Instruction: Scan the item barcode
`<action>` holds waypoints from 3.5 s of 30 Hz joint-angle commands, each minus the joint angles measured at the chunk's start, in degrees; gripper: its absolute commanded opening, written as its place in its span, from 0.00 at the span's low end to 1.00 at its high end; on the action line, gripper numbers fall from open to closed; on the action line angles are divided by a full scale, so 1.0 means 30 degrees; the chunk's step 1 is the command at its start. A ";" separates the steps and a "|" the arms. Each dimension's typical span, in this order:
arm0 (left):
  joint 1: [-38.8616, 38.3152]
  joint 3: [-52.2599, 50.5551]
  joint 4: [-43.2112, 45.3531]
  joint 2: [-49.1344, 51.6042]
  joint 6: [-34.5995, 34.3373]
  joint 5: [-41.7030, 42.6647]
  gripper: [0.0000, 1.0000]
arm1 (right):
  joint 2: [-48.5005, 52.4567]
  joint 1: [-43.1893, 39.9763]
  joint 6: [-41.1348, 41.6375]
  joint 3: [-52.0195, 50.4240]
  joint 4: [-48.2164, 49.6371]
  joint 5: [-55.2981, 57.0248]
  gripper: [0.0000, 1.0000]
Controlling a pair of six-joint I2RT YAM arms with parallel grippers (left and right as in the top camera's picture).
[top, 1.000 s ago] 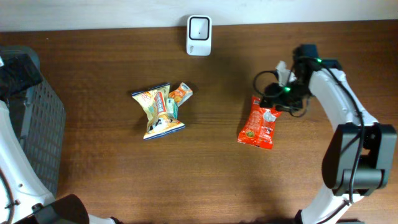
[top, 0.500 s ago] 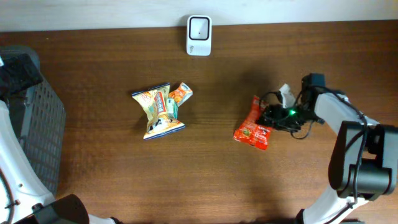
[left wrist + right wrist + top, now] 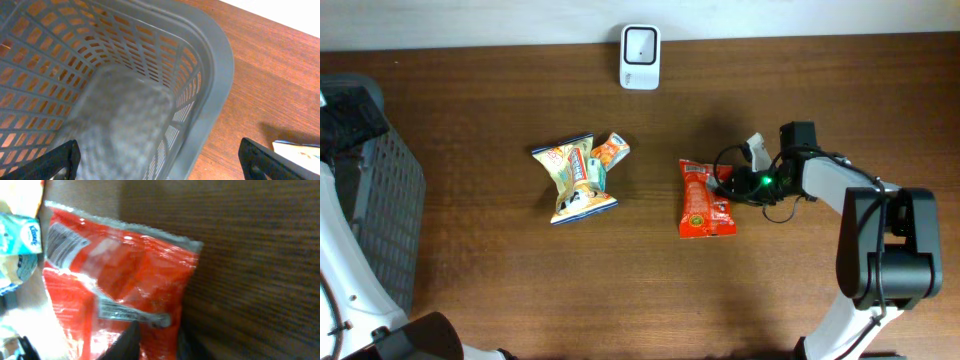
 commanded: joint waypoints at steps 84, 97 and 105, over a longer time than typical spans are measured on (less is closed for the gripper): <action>0.0051 -0.0007 0.0015 -0.0066 0.0291 0.0000 0.99 | -0.4095 0.1115 -0.4597 0.3075 -0.9967 0.3388 0.68; 0.0051 0.0000 0.0015 -0.0066 0.0291 0.0000 0.99 | -0.2149 -0.1523 -0.6033 -0.2266 -0.4102 -0.2514 0.76; 0.0051 0.0000 0.0015 -0.0066 0.0291 0.0000 0.99 | 0.1647 -0.0641 -0.5807 -0.2317 -0.2157 -0.5763 0.67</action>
